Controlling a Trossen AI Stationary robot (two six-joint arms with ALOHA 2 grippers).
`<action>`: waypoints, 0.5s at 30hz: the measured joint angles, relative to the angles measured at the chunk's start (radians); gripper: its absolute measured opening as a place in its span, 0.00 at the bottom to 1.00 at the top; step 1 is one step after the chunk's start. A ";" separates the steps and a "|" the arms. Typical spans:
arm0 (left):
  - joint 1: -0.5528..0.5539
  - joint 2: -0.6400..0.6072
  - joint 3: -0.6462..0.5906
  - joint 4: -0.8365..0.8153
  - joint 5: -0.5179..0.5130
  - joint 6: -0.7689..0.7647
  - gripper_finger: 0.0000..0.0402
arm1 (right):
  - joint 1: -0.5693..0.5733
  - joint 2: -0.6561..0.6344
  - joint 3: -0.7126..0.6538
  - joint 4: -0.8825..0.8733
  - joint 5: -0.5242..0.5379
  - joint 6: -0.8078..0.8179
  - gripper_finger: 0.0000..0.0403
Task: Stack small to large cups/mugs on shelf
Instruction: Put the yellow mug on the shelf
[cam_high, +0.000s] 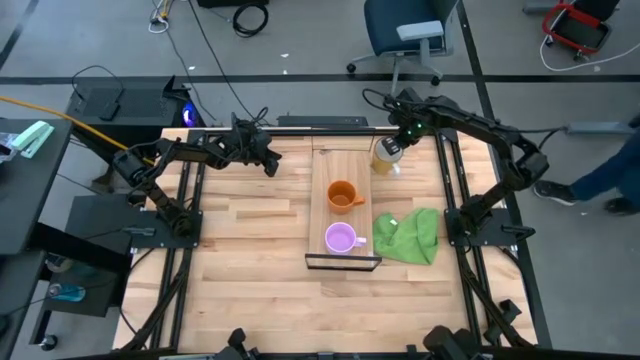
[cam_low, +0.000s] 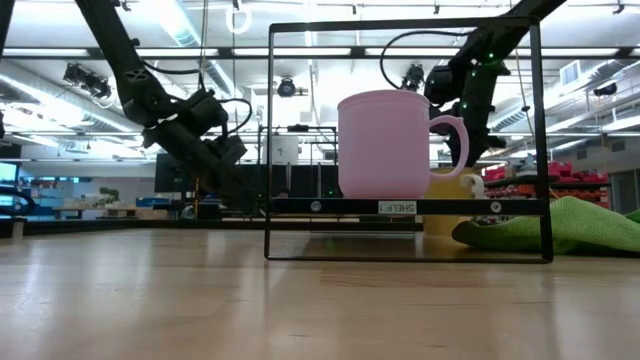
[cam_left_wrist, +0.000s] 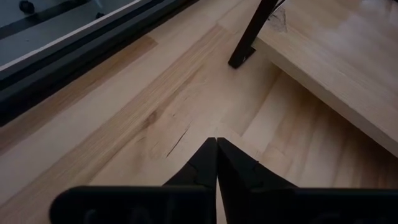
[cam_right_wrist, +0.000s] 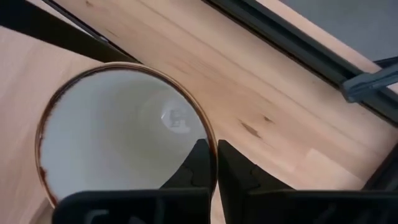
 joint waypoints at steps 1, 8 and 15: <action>0.000 0.000 0.000 -0.001 0.000 0.000 0.03 | 0.000 -0.004 0.000 -0.001 0.005 -0.005 0.02; 0.000 0.000 0.000 0.000 0.000 0.000 0.05 | 0.001 -0.066 0.033 -0.091 0.049 -0.030 0.02; 0.000 0.000 0.000 0.001 0.000 0.000 0.03 | 0.037 -0.176 0.134 -0.239 0.048 -0.113 0.02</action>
